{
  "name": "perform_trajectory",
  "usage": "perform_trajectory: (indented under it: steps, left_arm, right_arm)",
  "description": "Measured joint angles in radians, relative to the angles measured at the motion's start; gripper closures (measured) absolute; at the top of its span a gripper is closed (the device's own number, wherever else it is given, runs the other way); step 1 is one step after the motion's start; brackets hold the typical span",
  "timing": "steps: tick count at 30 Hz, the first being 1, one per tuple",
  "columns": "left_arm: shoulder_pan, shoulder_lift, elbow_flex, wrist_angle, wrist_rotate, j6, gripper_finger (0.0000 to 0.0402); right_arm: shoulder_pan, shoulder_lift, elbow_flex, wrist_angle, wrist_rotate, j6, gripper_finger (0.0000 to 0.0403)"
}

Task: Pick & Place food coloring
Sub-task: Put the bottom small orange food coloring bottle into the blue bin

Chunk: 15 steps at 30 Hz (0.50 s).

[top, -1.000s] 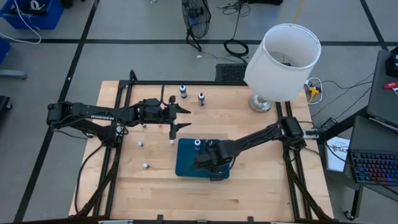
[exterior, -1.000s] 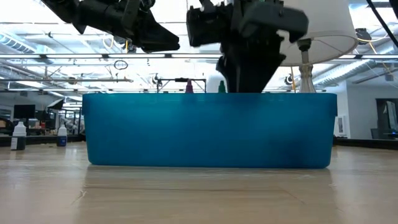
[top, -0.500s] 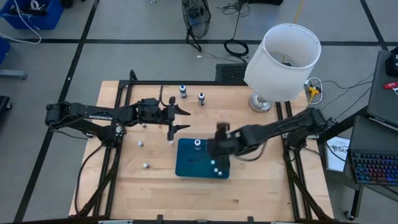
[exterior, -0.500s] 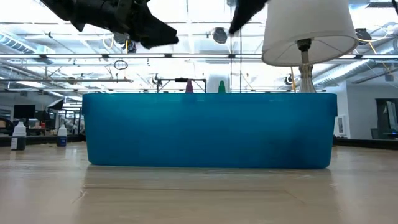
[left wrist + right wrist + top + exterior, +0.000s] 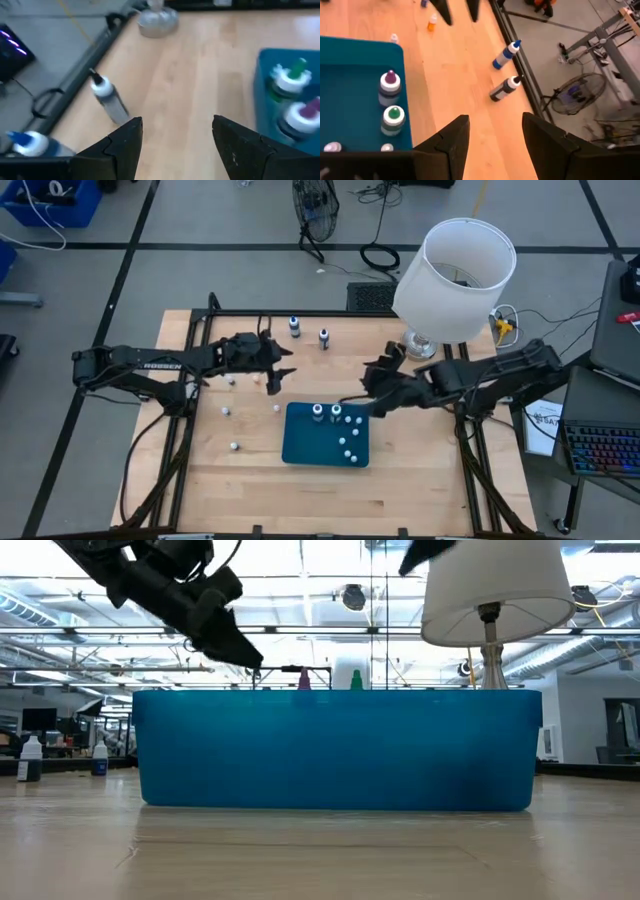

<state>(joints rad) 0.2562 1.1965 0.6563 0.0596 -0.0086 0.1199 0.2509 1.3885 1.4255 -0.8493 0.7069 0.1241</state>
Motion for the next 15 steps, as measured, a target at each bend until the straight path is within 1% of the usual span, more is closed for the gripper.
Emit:
perform_trajectory:
  steps: [2,4,6,10,15]
  left_arm:
    - [-0.003,0.000,0.000,-0.032,0.054,-0.015,0.0160]
    - [-0.018,0.000,0.000,-0.081,0.067,-0.036,0.0160]
    - [-0.039,0.000,0.000,-0.160,0.018,-0.052,0.0160]
    - [-0.096,0.000,0.012,-0.362,-0.096,-0.080,0.0160]
    - [-0.194,0.000,0.056,-0.498,-0.102,-0.156,0.0160]
  right_arm:
    - [-0.004,-0.063,-0.117,0.108,-0.001,0.003,0.0234]
    - [-0.004,-0.124,-0.228,0.207,-0.001,-0.004,0.0235]
    - [-0.002,-0.176,-0.325,0.301,-0.003,-0.014,0.0235]
    - [-0.003,-0.269,-0.475,0.456,-0.003,-0.058,0.0236]
    - [-0.003,-0.339,-0.631,0.647,-0.004,-0.139,0.0236]
